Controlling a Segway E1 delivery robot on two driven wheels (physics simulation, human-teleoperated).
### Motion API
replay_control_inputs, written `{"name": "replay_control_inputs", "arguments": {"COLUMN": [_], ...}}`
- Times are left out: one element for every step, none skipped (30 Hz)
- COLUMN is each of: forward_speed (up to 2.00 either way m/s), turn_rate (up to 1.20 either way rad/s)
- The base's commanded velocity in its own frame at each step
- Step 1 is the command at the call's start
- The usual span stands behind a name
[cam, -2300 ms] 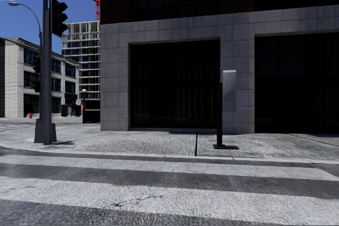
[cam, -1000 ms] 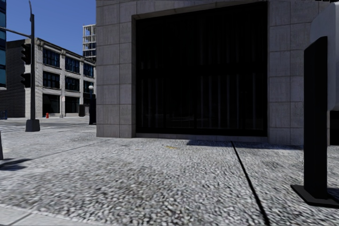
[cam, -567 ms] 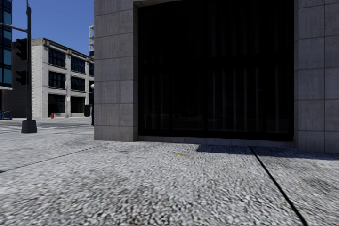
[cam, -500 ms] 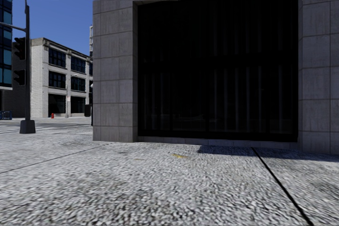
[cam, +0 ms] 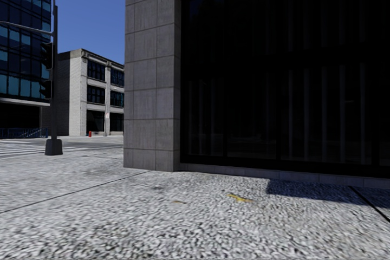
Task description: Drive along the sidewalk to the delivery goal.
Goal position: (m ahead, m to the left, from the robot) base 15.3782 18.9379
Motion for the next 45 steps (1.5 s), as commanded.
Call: {"name": "replay_control_inputs", "arguments": {"forward_speed": [1.62, 1.62, 1.62, 1.62, 1.62, 1.62, 1.62, 1.62, 1.62, 1.62, 1.62, 1.62, 1.62, 1.62, 1.62, 1.62, 1.62, 1.62, 1.62, 1.62, 1.62, 1.62, 1.62, 1.62, 1.62, 1.62, 1.62, 1.62, 1.62, 1.62, 1.62, 1.62, 1.62, 1.62, 1.62, 1.62, 1.62, 1.62, 1.62, 1.62, 1.62, 1.62, 1.62, 1.62, 1.62], "turn_rate": [0.63, 0.62, 0.62, 0.62, 0.62, 0.62, 0.62, 0.62, 0.62, 0.67, 0.77, 0.87, 0.96, 0.96, 1.03, 1.08, 1.11, 1.11, 1.14, 1.15, 1.15, 1.15, 1.15, 1.15, 0.48, 0.03, 0.00, 0.00, 0.00, 0.00, 0.00, 0.00, 0.00, 0.00, 0.00, 0.00, 0.00, 0.00, 0.00, 0.00, 0.00, 0.00, 0.00, 0.00, 0.00]}}
